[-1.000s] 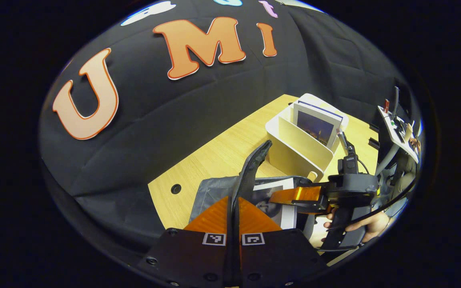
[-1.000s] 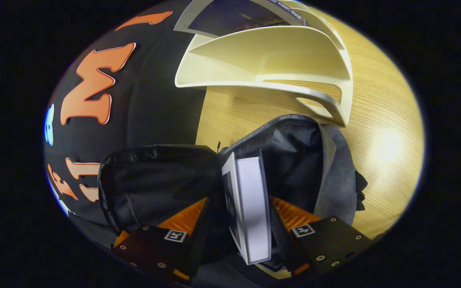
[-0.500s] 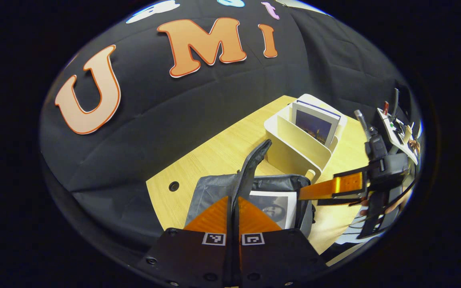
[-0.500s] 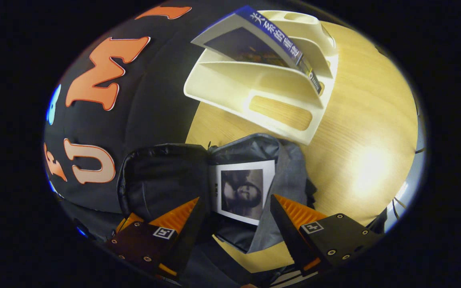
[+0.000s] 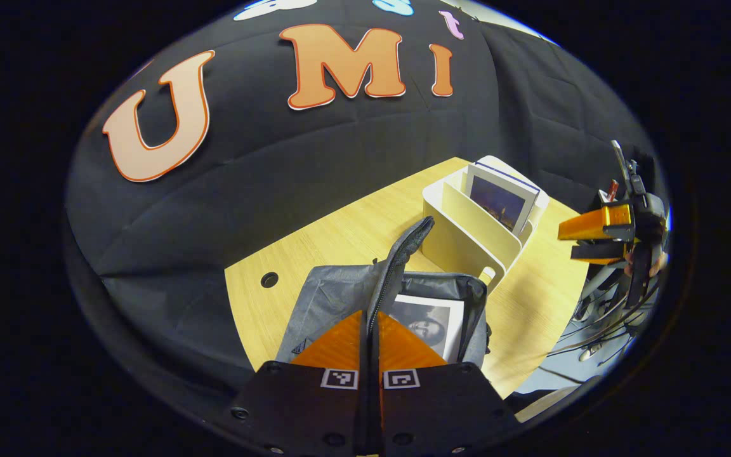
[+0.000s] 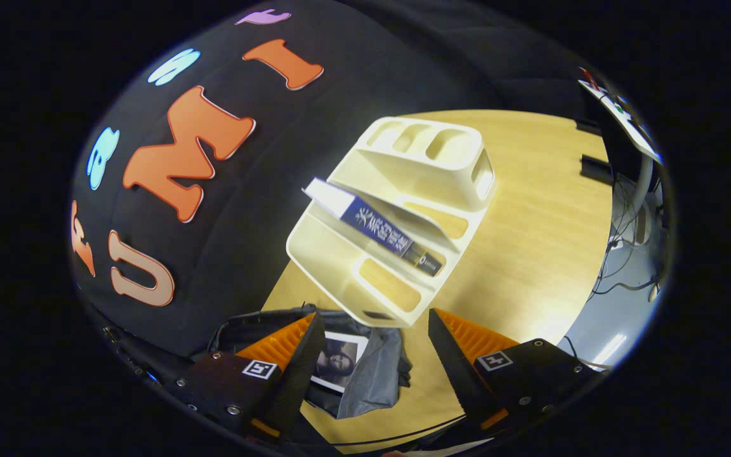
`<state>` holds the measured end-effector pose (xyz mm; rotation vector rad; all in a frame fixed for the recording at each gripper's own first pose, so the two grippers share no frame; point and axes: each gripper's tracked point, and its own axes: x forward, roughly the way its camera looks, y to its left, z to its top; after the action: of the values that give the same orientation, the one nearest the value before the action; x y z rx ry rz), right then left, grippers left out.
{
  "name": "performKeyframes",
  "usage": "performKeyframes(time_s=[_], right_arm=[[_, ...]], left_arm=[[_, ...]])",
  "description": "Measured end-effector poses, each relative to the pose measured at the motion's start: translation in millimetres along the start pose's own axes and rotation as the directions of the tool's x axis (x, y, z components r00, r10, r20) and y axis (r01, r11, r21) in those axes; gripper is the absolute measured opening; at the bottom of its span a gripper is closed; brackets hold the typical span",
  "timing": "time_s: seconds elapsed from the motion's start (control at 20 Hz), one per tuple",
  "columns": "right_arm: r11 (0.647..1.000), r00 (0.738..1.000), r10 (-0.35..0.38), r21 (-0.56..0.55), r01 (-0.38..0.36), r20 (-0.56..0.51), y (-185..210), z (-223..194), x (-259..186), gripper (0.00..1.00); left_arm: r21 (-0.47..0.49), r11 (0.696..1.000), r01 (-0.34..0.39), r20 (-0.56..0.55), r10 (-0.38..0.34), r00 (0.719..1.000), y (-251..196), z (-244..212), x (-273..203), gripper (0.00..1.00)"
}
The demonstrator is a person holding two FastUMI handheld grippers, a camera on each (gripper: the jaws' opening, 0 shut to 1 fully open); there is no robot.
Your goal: Open the schoolbag, grab two books from the bookshelf and put them into the schoolbag.
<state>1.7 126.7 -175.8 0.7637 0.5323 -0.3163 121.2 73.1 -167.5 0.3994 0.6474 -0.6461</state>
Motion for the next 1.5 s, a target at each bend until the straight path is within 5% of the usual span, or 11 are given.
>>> performKeyframes(time_s=[0.3, 0.7, 0.9, 1.1, 1.35, 1.5], right_arm=[[1.0, 0.99, 0.003, -0.028, 0.001, 0.139, -4.5, 75.5, -23.6, 0.98], [0.953, 0.992, -0.019, -0.299, 0.056, 0.124, 41.6, 145.0, -19.8, 0.98], [0.854, 0.996, -0.071, -0.512, 0.091, 0.058, 67.9, 158.3, 0.1, 0.98], [0.757, 0.988, -0.128, -0.652, 0.045, -0.081, 89.2, 142.8, 27.0, 0.98], [0.611, 0.931, -0.299, -0.791, 0.019, -0.209, 72.8, 111.1, 78.7, 0.98], [0.564, 0.897, -0.379, -0.825, 0.029, -0.227, 58.7, 99.3, 110.4, 0.99]], left_arm=[[0.024, 1.0, 0.017, 0.005, -0.017, 1.0, -24.3, -11.4, -0.4, 0.01], [-0.046, 0.999, -0.005, -0.003, 0.005, 1.0, -30.6, -16.9, 7.5, 0.01], [-0.064, 0.997, -0.033, -0.002, 0.033, 0.999, -26.6, -13.6, 9.2, 0.01], [-0.083, 0.995, -0.052, -0.012, 0.051, 0.999, -27.2, -14.1, 13.5, 0.01], [-0.119, 0.99, -0.076, -0.024, 0.073, 0.997, -23.3, -15.2, 14.1, 0.0], [-0.132, 0.987, -0.089, -0.039, 0.084, 0.996, -23.1, -19.3, 17.5, 0.0]])
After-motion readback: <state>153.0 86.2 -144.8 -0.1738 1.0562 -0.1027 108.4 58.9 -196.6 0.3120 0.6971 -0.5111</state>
